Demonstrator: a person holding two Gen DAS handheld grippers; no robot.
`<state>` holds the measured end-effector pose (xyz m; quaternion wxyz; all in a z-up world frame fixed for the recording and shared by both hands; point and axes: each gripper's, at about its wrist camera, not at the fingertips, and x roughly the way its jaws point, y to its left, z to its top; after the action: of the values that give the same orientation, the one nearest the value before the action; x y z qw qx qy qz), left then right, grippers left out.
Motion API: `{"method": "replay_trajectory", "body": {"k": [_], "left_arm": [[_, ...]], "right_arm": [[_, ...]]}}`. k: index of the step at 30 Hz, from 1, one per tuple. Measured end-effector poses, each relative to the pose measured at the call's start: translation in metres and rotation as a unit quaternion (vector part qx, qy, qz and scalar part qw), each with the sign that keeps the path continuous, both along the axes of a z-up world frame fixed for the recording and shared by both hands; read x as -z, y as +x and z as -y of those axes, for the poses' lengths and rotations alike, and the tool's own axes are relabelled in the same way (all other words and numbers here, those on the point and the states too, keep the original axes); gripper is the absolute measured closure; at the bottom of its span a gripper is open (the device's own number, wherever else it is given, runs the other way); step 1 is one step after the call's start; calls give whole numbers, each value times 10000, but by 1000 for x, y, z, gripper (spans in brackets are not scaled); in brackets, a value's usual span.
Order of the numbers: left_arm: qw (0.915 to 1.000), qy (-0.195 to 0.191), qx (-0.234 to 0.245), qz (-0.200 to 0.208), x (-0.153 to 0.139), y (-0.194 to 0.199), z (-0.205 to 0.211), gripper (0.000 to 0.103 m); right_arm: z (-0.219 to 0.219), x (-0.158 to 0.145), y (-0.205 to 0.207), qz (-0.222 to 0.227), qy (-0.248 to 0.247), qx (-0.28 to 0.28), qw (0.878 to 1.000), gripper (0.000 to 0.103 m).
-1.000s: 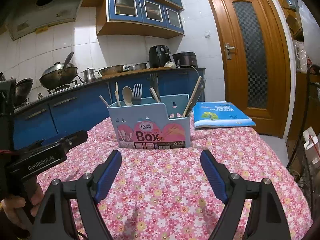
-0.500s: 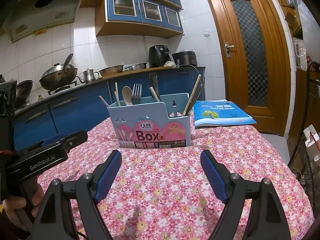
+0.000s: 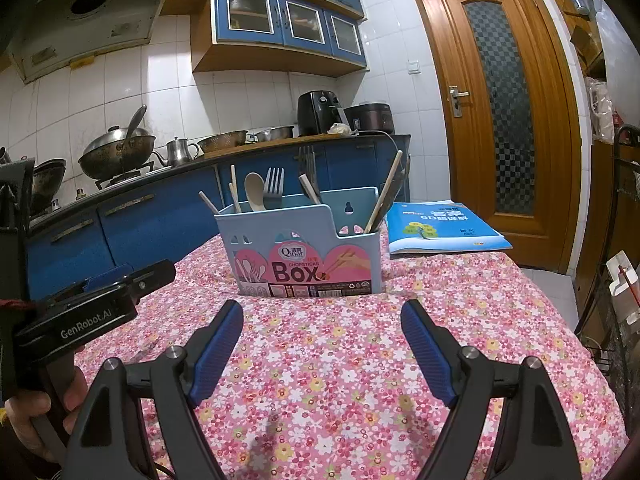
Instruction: Organize utensils
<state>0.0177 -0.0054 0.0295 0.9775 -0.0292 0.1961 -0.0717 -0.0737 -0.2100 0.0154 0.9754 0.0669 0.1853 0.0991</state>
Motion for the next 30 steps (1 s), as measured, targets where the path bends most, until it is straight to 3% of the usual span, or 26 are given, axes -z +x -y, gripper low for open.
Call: {"method": "replay_trajectory", "body": {"k": [30], "left_arm": [[10000,12,6,27,-1,-1,1,29]], "right_arm": [[0,0,0,-13,-5,-5,10000,20]]}}
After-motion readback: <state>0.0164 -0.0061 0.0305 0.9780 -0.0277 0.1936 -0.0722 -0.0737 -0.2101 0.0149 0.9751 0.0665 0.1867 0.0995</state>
